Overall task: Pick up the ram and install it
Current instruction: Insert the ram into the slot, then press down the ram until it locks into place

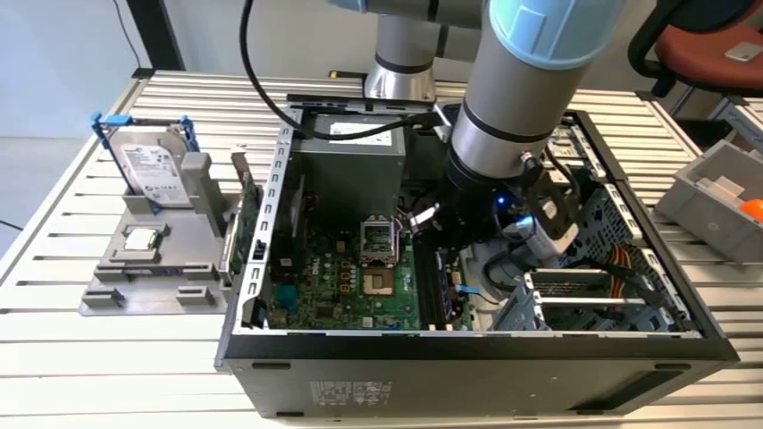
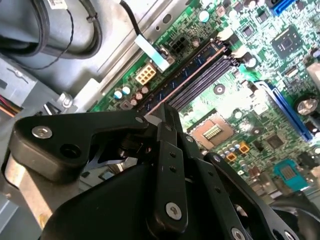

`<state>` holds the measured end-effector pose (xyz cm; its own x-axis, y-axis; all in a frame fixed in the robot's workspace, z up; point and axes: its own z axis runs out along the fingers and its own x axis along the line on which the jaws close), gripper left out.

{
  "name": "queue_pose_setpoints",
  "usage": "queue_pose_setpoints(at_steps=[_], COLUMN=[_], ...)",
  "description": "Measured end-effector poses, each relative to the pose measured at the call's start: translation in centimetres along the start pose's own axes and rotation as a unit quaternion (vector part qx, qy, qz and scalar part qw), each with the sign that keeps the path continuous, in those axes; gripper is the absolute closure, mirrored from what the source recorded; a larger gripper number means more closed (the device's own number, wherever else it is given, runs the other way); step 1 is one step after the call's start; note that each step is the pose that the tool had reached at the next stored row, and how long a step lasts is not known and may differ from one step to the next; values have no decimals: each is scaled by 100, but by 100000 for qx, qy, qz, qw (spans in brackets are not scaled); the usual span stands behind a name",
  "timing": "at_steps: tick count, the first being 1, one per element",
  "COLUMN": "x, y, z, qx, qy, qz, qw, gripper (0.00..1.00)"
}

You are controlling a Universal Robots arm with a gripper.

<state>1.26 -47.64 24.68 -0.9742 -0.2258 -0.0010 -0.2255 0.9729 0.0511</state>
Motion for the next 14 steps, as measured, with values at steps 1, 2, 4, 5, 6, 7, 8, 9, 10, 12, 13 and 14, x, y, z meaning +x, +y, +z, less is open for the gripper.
queue_pose_setpoints(at_steps=[1, 2, 4, 5, 6, 7, 8, 9, 10, 12, 13, 14], x=[0, 0, 0, 0, 0, 0, 0, 0, 0, 0, 0, 0], y=[0, 0, 0, 0, 0, -1, -1, 0, 0, 0, 0, -1], z=[1, 3, 2, 3, 5, 7, 7, 8, 9, 11, 11, 10], qx=[-65, -106, -139, -151, -171, -196, -214, -244, -281, -356, -370, -419], qy=[4, 8, 32, 44, 50, 57, 64, 69, 74, 85, 106, 123], qz=[-400, -740, -1308, -1588, -1808, -2029, -2230, -2497, -2752, -3323, -3775, -4246], qw=[99999, 99997, 99991, 99987, 99983, 99979, 99975, 99968, 99962, 99944, 99928, 99909], gripper=[100, 100, 100, 100, 100, 100, 100, 100, 100, 100, 100, 100])
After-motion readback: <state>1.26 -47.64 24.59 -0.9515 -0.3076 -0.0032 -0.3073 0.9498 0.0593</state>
